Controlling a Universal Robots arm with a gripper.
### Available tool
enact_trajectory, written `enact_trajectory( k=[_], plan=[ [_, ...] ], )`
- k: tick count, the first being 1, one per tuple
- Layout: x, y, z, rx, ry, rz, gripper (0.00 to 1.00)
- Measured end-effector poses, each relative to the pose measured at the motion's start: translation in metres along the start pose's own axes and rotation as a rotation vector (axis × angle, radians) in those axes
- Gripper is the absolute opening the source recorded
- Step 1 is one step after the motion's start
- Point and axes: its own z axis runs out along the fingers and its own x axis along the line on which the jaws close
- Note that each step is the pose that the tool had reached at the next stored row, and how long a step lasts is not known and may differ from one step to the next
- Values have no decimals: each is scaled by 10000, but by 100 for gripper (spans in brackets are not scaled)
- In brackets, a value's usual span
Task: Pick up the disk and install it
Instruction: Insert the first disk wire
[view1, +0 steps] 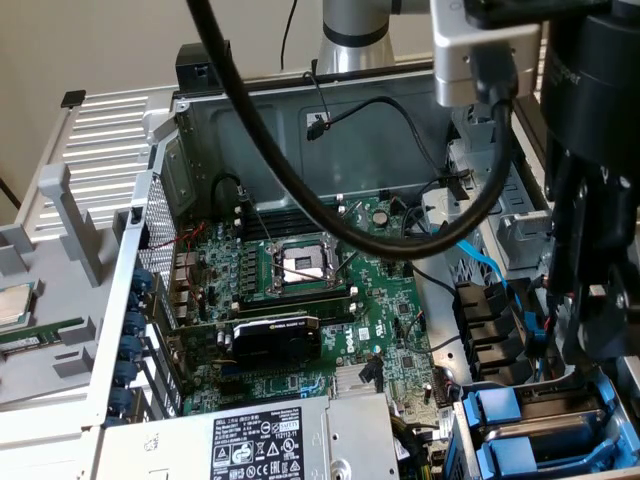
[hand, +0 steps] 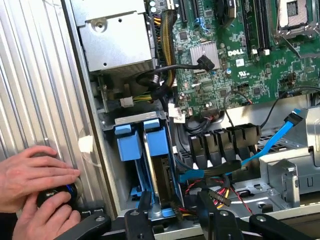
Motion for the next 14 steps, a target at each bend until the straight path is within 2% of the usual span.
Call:
enact_trajectory(
  k=[2,7,10,12,14],
  plan=[
    [-2,-11,2,-12,-24,-203,49],
    [-2,-11,6,-28,-144,-1080,49],
    [23,-15,23,-32,-184,-1264,49],
    [76,-21,45,-45,-280,-1254,49],
    [118,-27,64,-62,-407,-1241,49]
  ],
)
